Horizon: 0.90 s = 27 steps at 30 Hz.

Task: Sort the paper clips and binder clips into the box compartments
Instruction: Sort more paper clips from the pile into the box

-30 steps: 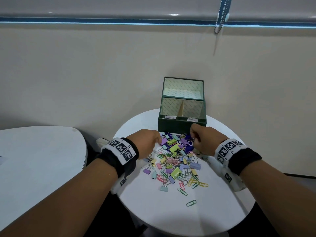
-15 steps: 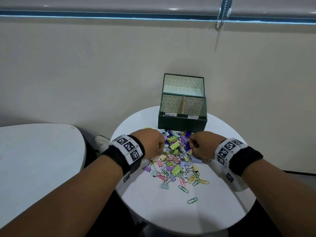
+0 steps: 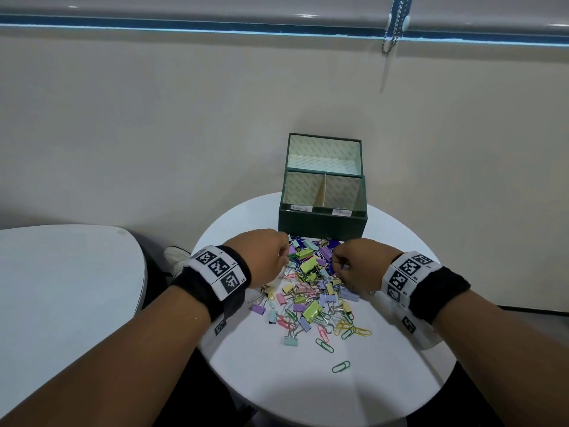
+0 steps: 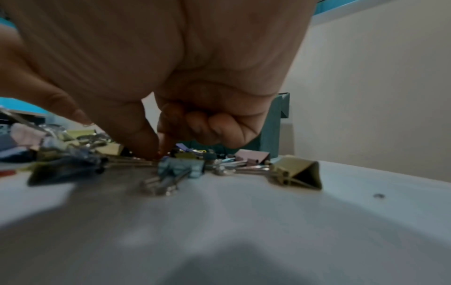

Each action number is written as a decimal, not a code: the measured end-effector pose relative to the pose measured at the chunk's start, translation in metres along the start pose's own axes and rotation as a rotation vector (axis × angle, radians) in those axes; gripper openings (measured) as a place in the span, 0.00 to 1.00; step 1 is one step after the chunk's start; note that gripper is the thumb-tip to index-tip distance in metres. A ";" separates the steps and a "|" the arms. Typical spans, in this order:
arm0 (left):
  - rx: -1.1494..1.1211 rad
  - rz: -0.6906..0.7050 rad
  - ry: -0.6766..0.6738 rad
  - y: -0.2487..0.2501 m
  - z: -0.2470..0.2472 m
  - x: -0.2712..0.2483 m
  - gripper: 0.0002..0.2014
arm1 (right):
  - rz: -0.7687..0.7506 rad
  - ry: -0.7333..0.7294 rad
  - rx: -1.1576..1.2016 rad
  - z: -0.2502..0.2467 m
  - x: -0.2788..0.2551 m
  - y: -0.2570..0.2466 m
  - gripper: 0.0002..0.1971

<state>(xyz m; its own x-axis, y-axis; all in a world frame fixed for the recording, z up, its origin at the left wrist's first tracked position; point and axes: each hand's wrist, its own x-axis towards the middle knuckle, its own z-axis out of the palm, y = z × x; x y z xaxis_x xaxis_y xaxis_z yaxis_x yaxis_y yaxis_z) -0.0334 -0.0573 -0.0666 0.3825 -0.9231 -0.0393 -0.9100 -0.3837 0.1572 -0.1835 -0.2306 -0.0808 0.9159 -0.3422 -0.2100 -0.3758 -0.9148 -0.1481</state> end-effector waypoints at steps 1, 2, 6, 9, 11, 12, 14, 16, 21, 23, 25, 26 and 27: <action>-0.003 0.004 0.006 0.000 0.000 0.000 0.06 | -0.008 -0.013 -0.018 0.000 0.000 -0.001 0.10; -0.008 0.008 0.011 0.000 0.000 0.000 0.06 | -0.014 -0.023 -0.022 -0.001 0.001 -0.002 0.11; -0.009 0.014 0.043 -0.002 0.002 0.002 0.06 | -0.006 0.113 0.116 -0.024 0.003 0.005 0.09; -0.012 0.012 0.067 -0.002 0.003 0.003 0.06 | 0.069 0.406 0.241 -0.052 0.017 0.017 0.07; -0.009 0.011 0.072 0.000 0.003 0.004 0.05 | 0.141 0.518 0.268 -0.064 0.030 0.023 0.04; -0.004 0.011 0.073 0.000 0.002 0.004 0.05 | 0.166 0.512 0.266 -0.066 0.036 0.025 0.04; 0.003 0.006 0.072 0.002 0.002 0.006 0.06 | 0.181 0.428 0.276 -0.068 0.043 0.026 0.13; -0.006 -0.004 0.072 0.003 0.002 0.006 0.05 | 0.185 0.377 0.311 -0.070 0.041 0.025 0.22; 0.019 0.035 0.020 0.006 -0.003 0.010 0.05 | 0.103 0.583 0.420 -0.054 0.015 0.028 0.15; 0.007 0.048 -0.005 0.008 -0.013 0.018 0.06 | 0.075 0.469 0.343 -0.040 0.004 0.033 0.12; -0.056 0.044 0.014 0.010 -0.027 0.031 0.06 | 0.087 0.293 0.221 -0.029 -0.001 0.037 0.11; -0.101 0.037 0.040 0.014 -0.035 0.041 0.06 | 0.104 0.226 0.185 -0.025 -0.002 0.040 0.11; -0.137 0.033 0.077 0.018 -0.042 0.053 0.06 | 0.121 0.184 0.168 -0.021 -0.002 0.044 0.11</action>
<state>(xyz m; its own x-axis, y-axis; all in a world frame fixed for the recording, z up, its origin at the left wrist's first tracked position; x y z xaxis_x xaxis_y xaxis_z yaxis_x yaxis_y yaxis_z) -0.0227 -0.1116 -0.0240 0.3688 -0.9286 0.0426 -0.8939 -0.3417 0.2900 -0.1991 -0.2741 -0.0667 0.8673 -0.4942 -0.0593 -0.4884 -0.8217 -0.2937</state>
